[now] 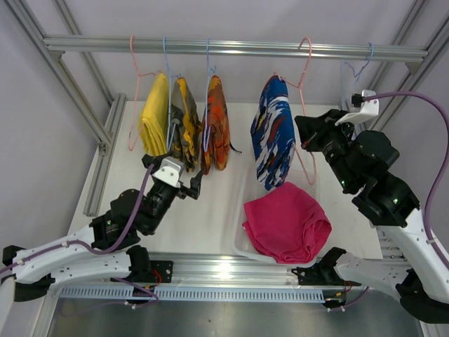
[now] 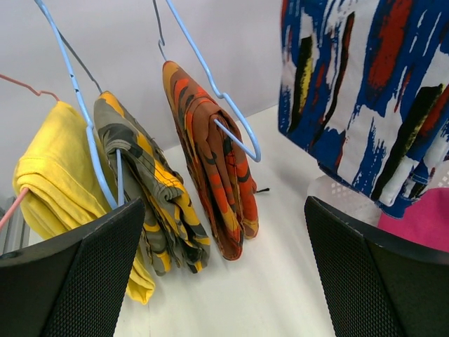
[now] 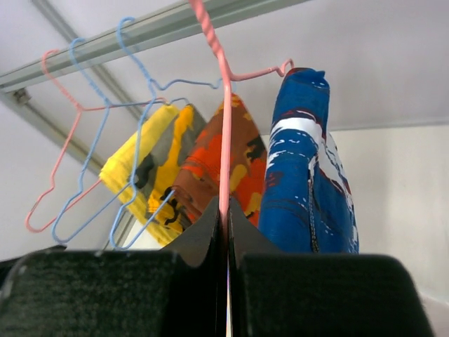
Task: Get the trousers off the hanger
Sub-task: Pick up the hanger from the clothesline, then remove the trousers from the hanger.
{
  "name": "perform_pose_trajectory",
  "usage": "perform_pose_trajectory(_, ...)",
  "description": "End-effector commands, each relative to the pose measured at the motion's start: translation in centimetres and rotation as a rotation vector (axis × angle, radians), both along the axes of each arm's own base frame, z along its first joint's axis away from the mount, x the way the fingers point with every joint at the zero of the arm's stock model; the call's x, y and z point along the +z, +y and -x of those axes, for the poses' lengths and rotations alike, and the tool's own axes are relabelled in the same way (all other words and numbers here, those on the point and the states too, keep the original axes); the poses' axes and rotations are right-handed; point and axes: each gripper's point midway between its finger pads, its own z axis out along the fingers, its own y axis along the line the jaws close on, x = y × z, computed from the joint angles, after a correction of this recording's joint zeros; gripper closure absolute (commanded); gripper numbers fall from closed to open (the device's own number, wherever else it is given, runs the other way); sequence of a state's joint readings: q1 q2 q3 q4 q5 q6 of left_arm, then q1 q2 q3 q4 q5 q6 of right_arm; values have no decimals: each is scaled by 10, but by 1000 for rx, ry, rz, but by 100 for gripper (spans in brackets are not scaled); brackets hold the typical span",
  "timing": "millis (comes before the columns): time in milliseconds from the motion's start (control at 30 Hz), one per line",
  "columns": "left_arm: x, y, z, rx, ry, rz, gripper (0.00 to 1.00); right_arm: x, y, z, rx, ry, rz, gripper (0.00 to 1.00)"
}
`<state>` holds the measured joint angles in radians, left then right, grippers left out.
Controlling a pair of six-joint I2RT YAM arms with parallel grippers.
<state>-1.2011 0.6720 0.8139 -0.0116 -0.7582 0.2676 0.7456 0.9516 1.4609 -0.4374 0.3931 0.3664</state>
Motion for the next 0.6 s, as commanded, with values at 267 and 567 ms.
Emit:
perform_pose_trajectory(267, -7, -13, -4, 15, 62, 15, 1, -5, -21, 18, -295, 70, -118, 100)
perform_pose_trajectory(567, -5, -49, 12, -49, 71, 50, 1, -33, 4, 55, -256, 118, -125, 100)
